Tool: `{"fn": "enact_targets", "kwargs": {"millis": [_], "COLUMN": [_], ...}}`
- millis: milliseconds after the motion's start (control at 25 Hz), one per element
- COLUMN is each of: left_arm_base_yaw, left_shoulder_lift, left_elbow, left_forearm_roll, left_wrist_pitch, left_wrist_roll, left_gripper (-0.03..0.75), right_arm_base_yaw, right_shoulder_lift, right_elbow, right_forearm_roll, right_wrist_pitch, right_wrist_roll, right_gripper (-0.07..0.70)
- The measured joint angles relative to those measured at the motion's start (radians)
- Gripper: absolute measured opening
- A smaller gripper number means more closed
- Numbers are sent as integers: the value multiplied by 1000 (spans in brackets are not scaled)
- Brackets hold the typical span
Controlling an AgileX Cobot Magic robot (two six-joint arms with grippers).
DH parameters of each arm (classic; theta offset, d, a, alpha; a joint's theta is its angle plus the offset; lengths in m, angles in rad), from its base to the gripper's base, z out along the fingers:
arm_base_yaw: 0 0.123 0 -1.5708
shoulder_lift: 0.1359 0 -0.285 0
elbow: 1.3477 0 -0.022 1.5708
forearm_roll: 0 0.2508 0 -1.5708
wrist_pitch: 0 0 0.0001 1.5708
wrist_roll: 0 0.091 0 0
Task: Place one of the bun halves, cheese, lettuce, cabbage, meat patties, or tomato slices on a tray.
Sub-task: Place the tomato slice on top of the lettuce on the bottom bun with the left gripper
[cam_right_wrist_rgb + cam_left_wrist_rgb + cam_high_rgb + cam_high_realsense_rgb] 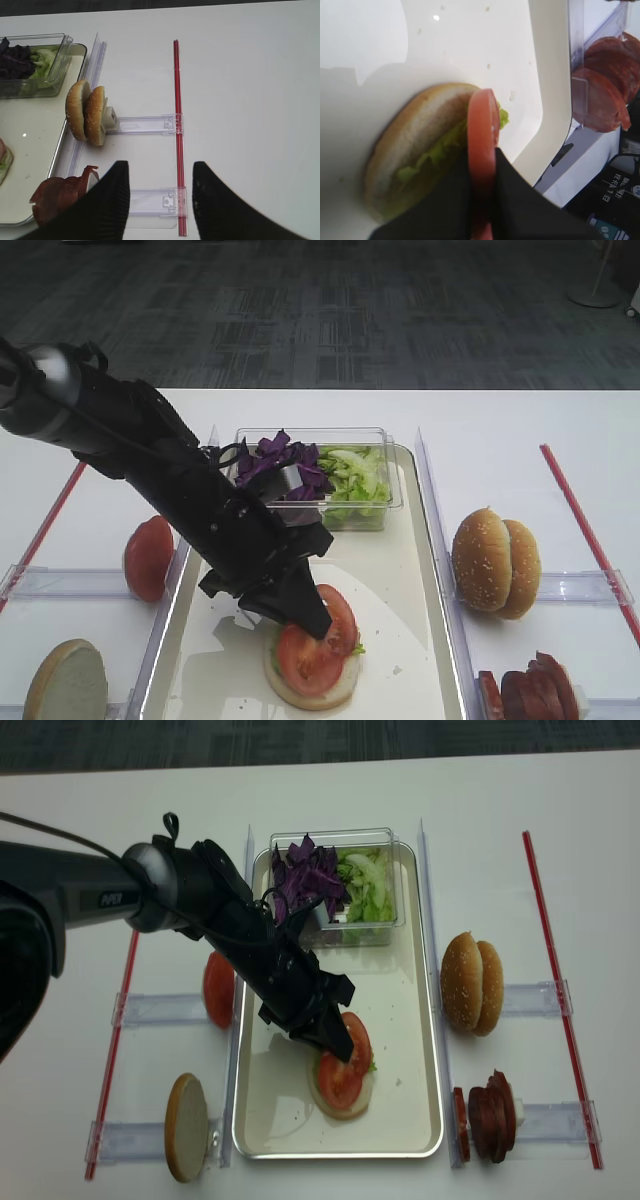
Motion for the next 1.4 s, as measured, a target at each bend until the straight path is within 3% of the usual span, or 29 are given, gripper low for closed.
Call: {"fn": "enact_targets", "kwargs": {"millis": [280, 800, 1400], "left_arm_base_yaw": [0, 0, 1], "left_shoulder_lift": [0, 0, -32], "left_elbow": [0, 0, 0], "left_forearm_roll": [2, 4, 84], "left_wrist_pitch": [-10, -10, -12], "left_wrist_roll": [-4, -4, -55], "left_gripper": [47, 176, 183], "right_arm_base_yaw": [0, 0, 0], "right_shoulder_lift": [0, 0, 0], "right_elbow": [0, 0, 0], "right_forearm_roll": [0, 0, 0], "right_wrist_pitch": [0, 0, 0], "right_wrist_roll": [0, 0, 0], "right_gripper": [337, 337, 337]}}
